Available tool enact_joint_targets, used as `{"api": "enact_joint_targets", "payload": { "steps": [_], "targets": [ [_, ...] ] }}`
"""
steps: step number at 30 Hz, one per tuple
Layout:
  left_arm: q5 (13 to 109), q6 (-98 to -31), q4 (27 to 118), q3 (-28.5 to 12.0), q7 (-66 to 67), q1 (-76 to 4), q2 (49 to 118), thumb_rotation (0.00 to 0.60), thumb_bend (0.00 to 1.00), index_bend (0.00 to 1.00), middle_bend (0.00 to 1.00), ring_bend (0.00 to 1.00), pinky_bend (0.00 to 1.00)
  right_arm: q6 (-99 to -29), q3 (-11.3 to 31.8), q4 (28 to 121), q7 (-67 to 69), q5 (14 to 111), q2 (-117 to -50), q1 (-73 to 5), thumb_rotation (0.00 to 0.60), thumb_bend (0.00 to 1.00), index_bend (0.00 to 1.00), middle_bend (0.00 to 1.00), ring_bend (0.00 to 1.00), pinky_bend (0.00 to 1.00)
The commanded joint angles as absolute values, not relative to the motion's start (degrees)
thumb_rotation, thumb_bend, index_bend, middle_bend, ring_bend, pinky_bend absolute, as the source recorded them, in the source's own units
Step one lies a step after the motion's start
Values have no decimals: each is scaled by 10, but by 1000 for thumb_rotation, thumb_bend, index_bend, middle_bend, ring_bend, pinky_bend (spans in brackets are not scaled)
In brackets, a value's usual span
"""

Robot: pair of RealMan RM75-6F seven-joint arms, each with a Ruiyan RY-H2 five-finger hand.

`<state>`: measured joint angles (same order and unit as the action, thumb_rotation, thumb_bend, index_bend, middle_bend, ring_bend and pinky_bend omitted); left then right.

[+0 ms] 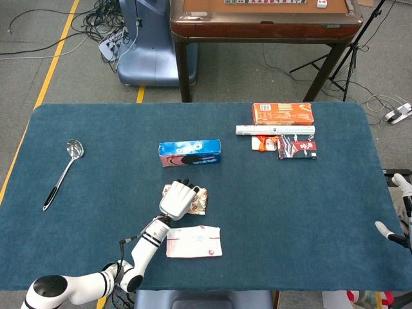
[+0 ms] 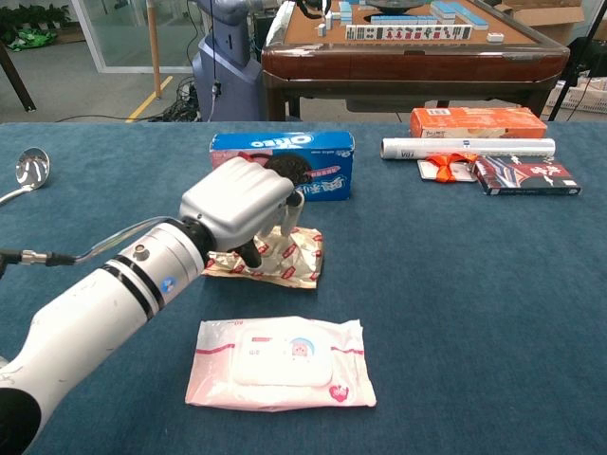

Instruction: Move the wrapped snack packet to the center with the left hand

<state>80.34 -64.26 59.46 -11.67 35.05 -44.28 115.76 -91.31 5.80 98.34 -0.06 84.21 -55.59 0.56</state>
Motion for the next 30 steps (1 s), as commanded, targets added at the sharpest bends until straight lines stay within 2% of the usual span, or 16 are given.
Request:
{"api": "enact_joint_targets", "payload": {
  "steps": [1, 4, 7, 11, 14, 18, 23, 27, 30],
  "targets": [
    [783, -659, 664, -119, 399, -420, 1116, 600, 0, 669, 619, 437, 663, -907, 58, 983, -5, 839, -557, 3, 600, 0, 76, 206, 230, 642],
    [762, -677, 749, -116, 451, -395, 1068, 600, 0, 655, 616, 436, 664, -900, 57, 983, -13, 836, -559, 1, 600, 0, 76, 206, 230, 642],
    [720, -692, 853, -110, 514, -364, 1007, 600, 0, 623, 573, 432, 664, -891, 54, 984, -23, 835, -562, -2, 600, 0, 81, 208, 230, 643],
    [673, -723, 979, -96, 578, -325, 919, 600, 0, 493, 490, 431, 664, -878, 50, 988, -38, 830, -564, -6, 600, 0, 205, 272, 231, 624],
    [686, -757, 1040, -76, 572, -295, 854, 600, 0, 423, 462, 429, 664, -863, 47, 994, -56, 822, -566, -10, 600, 0, 251, 295, 238, 596],
    [736, -801, 1072, -44, 538, -256, 780, 600, 0, 400, 340, 350, 600, -842, 45, 994, -61, 812, -572, -18, 600, 0, 263, 300, 242, 571],
    [764, -853, 1091, -2, 483, -196, 714, 600, 0, 397, 284, 301, 497, -825, 43, 989, -64, 808, -580, -26, 600, 0, 279, 303, 242, 561],
    [775, -881, 1086, 35, 435, -147, 676, 600, 0, 385, 256, 264, 457, -821, 42, 987, -74, 807, -585, -29, 600, 0, 279, 304, 242, 560],
    [785, -900, 1066, 47, 389, -119, 665, 600, 0, 380, 250, 256, 443, -822, 41, 990, -104, 802, -586, -29, 600, 0, 286, 304, 244, 560]
  ]
}}
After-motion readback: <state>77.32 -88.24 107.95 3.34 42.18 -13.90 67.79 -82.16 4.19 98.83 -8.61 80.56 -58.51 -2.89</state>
